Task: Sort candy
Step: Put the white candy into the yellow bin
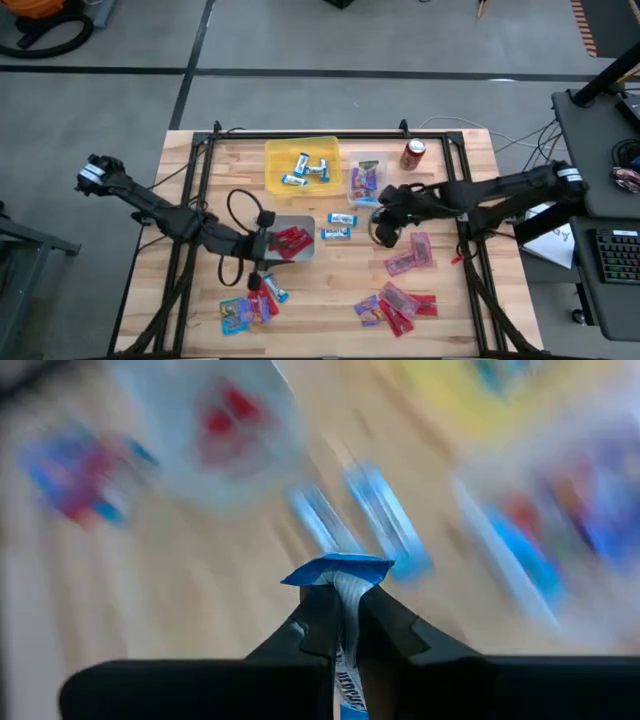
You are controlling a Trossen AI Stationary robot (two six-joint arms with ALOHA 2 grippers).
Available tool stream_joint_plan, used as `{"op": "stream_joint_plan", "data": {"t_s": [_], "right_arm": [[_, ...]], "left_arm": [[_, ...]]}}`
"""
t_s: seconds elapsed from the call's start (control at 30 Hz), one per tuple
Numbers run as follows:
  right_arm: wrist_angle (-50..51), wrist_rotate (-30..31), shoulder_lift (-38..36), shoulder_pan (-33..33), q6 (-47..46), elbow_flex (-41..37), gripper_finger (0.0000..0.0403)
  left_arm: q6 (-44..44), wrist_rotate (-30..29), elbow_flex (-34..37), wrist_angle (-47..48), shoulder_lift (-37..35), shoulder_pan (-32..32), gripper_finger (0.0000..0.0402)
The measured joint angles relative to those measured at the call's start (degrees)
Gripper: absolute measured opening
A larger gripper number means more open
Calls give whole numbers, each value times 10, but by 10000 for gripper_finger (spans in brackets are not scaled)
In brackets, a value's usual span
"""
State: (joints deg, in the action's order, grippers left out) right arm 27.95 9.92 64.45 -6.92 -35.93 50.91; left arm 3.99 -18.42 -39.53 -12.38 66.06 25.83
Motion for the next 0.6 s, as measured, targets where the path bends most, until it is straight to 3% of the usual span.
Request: {"op": "stream_joint_plan", "data": {"t_s": [0.17,0.27,0.5,0.6], "right_arm": [[-252,61,-9,-35,92,-45,17],[-392,67,19,-39,145,-65,17],[-608,67,115,-38,217,-62,18],[-678,68,150,-38,231,-58,18]], "left_arm": [[0,-1,42,-120,3,-24,150],[0,-2,61,-180,15,-35,179],[0,-7,74,-278,68,-62,219],[-7,-51,74,-314,92,-71,223]]}}
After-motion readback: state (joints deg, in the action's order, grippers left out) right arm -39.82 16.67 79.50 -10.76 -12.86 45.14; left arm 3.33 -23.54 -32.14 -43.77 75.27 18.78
